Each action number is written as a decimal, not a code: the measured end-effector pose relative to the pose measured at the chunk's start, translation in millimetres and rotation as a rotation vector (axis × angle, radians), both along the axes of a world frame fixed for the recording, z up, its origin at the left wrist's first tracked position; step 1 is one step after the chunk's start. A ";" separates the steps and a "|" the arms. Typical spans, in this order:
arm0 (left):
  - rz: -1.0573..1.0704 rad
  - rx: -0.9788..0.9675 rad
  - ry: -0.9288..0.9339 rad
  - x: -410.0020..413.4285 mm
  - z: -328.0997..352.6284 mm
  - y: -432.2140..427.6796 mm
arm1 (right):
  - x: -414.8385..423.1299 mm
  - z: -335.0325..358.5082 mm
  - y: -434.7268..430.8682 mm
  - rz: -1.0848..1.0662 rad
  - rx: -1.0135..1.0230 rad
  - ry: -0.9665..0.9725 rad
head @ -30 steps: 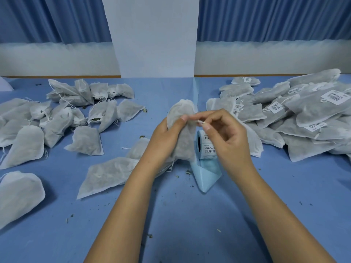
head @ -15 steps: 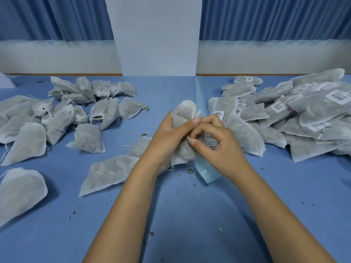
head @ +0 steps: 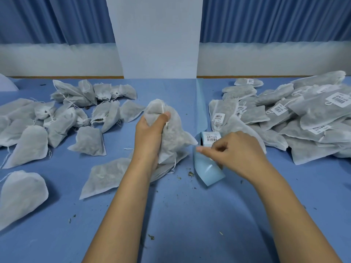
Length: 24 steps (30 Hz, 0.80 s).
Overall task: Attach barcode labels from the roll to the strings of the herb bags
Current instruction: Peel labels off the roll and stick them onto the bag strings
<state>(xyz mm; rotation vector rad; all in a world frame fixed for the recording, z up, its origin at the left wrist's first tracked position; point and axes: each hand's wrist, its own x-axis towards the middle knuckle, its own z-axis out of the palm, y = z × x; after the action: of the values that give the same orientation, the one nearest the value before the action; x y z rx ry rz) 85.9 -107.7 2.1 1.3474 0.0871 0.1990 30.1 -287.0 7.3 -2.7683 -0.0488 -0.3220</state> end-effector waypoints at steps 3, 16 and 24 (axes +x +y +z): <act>0.025 -0.055 -0.004 1.2 -0.1 0.9 | 1.4 -3.7 -0.1 0.192 0.052 0.121; -0.605 0.240 0.054 -5.6 -11.8 -5.1 | 26.5 -4.9 -26.5 0.144 1.103 -0.109; -0.751 0.471 0.011 -12.1 -18.9 -20.7 | 42.4 -15.5 -27.8 0.003 1.352 -0.154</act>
<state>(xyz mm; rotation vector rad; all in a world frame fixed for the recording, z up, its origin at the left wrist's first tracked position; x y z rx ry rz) 73.7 -128.4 -16.7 1.7546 -0.4807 -0.4486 72.5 -314.9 -8.2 -1.4040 0.0956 -0.3687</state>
